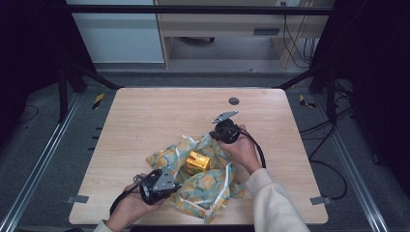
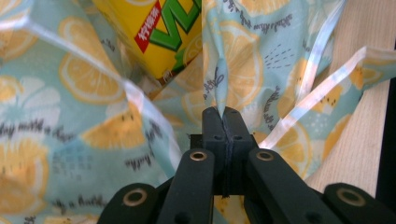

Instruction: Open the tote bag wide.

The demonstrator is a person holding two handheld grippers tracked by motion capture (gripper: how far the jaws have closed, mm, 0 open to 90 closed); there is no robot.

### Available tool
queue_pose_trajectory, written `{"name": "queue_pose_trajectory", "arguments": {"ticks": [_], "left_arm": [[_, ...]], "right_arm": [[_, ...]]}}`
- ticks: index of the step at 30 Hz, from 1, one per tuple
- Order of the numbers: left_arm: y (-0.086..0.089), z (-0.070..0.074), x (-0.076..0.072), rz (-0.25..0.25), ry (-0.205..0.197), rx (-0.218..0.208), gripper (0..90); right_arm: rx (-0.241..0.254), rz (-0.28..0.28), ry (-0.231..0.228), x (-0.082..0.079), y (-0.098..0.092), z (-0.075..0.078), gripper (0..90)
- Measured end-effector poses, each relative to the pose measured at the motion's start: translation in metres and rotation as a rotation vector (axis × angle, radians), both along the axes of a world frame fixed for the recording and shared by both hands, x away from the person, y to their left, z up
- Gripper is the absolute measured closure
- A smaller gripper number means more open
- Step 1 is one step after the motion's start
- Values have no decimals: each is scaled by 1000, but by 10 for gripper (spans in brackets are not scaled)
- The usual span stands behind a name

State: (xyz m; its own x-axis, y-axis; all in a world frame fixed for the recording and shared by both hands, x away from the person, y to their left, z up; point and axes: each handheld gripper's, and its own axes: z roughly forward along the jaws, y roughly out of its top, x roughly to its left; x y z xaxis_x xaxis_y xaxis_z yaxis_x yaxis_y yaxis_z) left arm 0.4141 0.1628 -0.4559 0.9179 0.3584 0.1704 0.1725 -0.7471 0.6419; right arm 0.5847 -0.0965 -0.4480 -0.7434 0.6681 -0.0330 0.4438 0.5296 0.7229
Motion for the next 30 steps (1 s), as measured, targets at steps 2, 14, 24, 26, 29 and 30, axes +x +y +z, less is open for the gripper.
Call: {"name": "queue_pose_trajectory", "arguments": {"ticks": [2, 14, 24, 26, 29, 30], "left_arm": [[1, -2, 0, -4, -1, 19, 900], [9, -11, -1, -1, 21, 66, 900], [13, -9, -4, 9, 4, 67, 900], [14, -10, -5, 9, 5, 70, 900], [14, -12, -6, 3, 7, 82, 900], [14, -12, -7, 3, 9, 82, 900]], "right_arm": [[-4, -16, 8, 3, -2, -5, 900], [-27, -98, 8, 12, -17, -19, 900], [-40, -136, -9, 20, -26, -21, 900], [-39, -139, -10, 20, -27, -21, 900], [-44, -144, -14, 20, -28, -20, 900], [-44, -144, -15, 20, -29, -20, 900]]}}
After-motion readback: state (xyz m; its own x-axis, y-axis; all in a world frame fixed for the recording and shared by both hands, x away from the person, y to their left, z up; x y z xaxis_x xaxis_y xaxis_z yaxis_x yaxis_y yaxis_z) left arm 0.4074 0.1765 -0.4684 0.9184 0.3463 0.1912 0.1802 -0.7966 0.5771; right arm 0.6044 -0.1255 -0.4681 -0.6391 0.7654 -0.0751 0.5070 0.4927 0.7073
